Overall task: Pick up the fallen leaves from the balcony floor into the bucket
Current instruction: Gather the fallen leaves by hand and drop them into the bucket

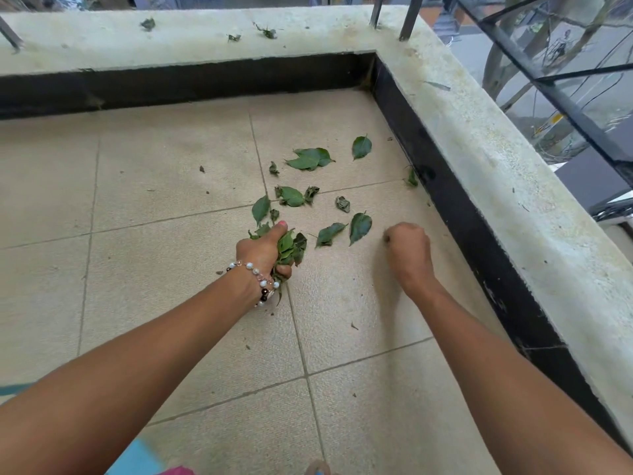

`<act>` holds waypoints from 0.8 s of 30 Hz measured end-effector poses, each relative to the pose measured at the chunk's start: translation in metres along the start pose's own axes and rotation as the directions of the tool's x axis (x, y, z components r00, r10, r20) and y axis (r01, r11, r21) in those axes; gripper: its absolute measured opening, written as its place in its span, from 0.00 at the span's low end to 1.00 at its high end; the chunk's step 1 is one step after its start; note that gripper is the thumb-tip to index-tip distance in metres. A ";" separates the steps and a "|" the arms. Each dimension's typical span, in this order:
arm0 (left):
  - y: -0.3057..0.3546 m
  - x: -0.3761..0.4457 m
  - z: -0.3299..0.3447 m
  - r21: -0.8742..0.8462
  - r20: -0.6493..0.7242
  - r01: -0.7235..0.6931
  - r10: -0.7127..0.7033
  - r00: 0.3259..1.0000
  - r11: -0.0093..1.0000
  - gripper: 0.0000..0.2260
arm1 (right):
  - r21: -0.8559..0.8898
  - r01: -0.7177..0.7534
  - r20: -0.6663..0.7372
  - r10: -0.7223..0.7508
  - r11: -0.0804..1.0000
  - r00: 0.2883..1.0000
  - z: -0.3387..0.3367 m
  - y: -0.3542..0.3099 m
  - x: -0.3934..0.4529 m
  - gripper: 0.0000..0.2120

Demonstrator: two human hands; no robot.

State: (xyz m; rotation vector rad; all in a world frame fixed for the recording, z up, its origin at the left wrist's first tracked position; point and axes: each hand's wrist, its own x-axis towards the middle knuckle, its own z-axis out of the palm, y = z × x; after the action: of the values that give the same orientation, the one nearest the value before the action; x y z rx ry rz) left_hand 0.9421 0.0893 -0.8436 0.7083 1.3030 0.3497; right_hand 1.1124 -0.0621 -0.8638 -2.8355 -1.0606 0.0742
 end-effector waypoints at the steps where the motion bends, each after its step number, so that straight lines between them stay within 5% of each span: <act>1: 0.000 0.001 -0.001 0.000 -0.003 0.001 -0.001 1.000 1.000 0.15 | 0.085 -0.022 -0.015 0.024 0.996 1.000 -0.002 -0.009 0.005 0.13; 5: 0.001 0.006 -0.008 0.000 -0.034 -0.004 0.004 0.999 1.000 0.16 | 0.422 -0.026 -0.040 0.048 0.906 0.998 -0.006 -0.040 0.019 0.06; 9: 0.004 0.010 -0.015 -0.021 -0.077 -0.012 0.010 0.997 1.000 0.17 | 0.220 0.045 0.211 -0.093 0.975 0.973 0.012 -0.067 0.010 0.29; 11: 0.005 0.010 -0.017 -0.026 -0.093 -0.016 0.013 0.996 1.000 0.17 | 0.170 0.103 0.224 -0.140 0.980 0.965 0.018 -0.080 -0.002 0.33; 16: 0.004 0.011 -0.023 -0.006 -0.102 -0.024 0.023 0.994 1.000 0.16 | 0.126 0.288 0.039 -0.295 0.949 0.955 0.024 -0.091 -0.021 0.14; 19: 0.006 0.010 -0.027 -0.004 -0.118 -0.026 0.025 0.993 1.000 0.17 | 0.088 0.332 0.021 -0.335 0.939 0.942 0.015 -0.088 -0.016 0.12; 22: 0.006 0.009 -0.032 -0.001 -0.106 -0.007 0.007 0.994 1.000 0.18 | 0.414 0.152 0.007 -0.171 0.897 0.985 -0.003 -0.094 -0.013 0.10; 24: 0.004 0.002 -0.033 0.007 -0.065 0.030 -0.029 0.997 1.000 0.19 | 0.787 -0.118 0.113 0.046 0.606 0.992 -0.020 -0.109 -0.019 0.09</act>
State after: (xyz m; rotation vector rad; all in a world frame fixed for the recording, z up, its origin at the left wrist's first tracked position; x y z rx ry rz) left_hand 0.9121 0.1024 -0.8455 0.6889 1.3755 0.3457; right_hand 1.0288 0.0059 -0.8304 -2.0459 -0.6475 0.5370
